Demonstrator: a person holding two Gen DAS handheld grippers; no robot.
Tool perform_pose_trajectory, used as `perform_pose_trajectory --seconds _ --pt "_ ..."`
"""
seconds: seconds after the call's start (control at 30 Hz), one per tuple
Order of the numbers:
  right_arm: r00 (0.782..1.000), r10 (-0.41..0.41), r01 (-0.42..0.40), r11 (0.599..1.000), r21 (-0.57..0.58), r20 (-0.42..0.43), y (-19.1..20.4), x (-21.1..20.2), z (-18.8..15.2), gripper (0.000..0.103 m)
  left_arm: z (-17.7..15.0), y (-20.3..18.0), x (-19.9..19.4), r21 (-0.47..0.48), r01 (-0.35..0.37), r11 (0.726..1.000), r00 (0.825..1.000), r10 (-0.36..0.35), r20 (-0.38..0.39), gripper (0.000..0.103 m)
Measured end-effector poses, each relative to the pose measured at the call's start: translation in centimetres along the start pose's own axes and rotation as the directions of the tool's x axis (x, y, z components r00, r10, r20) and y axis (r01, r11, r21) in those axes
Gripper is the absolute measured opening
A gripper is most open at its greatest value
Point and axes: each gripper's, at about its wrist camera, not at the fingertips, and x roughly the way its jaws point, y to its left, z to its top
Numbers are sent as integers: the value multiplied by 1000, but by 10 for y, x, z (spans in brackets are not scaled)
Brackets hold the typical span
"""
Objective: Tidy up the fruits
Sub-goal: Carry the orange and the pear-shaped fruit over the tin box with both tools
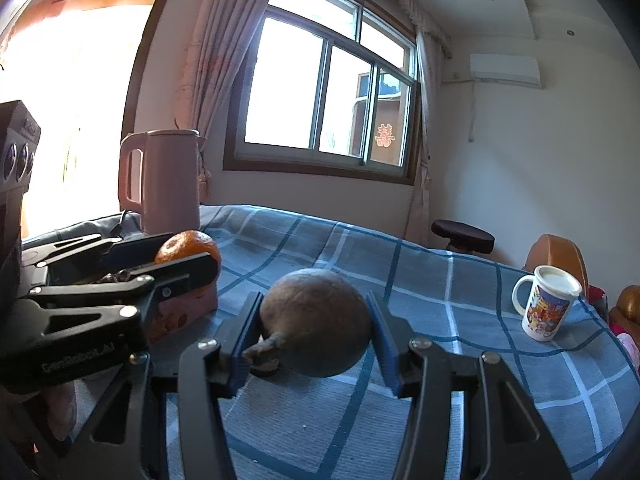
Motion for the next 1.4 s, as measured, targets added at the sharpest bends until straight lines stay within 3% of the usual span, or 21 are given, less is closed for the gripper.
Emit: perform_pose_trajectory --seconds 1.4 --pt "988 154 -153 984 -85 -2 76 25 31 55 5 79 -42 -74 -152 986 988 151 -17 49"
